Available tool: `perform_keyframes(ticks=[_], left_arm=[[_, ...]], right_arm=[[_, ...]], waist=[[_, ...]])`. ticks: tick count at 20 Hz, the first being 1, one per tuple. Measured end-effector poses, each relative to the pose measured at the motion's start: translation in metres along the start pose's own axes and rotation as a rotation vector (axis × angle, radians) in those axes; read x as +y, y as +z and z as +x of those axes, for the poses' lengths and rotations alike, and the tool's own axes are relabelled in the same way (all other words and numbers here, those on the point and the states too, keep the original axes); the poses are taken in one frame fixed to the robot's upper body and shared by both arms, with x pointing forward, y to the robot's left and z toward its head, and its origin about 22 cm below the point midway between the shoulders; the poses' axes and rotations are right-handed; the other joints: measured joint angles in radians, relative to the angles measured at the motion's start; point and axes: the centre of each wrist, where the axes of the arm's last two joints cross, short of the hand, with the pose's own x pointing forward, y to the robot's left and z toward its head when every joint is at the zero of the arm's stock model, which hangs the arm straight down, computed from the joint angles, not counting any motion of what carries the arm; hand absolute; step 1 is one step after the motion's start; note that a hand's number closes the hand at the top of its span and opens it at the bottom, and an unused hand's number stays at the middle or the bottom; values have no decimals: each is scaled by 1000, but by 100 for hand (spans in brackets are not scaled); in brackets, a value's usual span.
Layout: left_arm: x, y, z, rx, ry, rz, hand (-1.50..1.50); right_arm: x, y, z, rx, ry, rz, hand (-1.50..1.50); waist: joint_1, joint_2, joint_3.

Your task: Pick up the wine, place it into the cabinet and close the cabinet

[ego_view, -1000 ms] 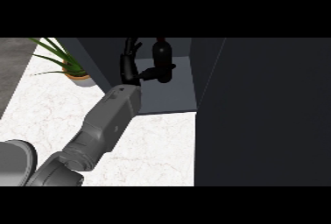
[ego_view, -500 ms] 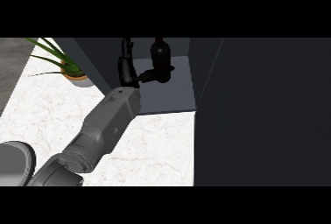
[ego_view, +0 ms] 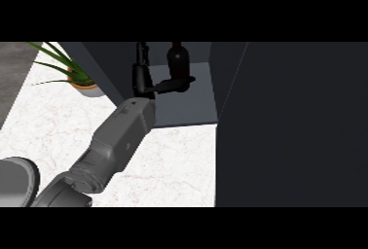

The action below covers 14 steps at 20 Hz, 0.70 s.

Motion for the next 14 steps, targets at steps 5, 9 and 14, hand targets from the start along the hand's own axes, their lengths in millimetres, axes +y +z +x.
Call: perform_keyframes(ticks=[5,9,14], left_arm=[[-1,0,0,-3,22,-49,-150],[0,1,-1,-8,38,-62,-150],[1,3,-3,-9,82,-82,-150]], right_arm=[[0,-1,0,-2,-5,-4,-150],[2,-6,4,-10,-7,-1,-150],[6,-9,6,-5,-22,5,-150]], waist=[[3,1,-1],[1,-1,-1],[2,-4,-1]])
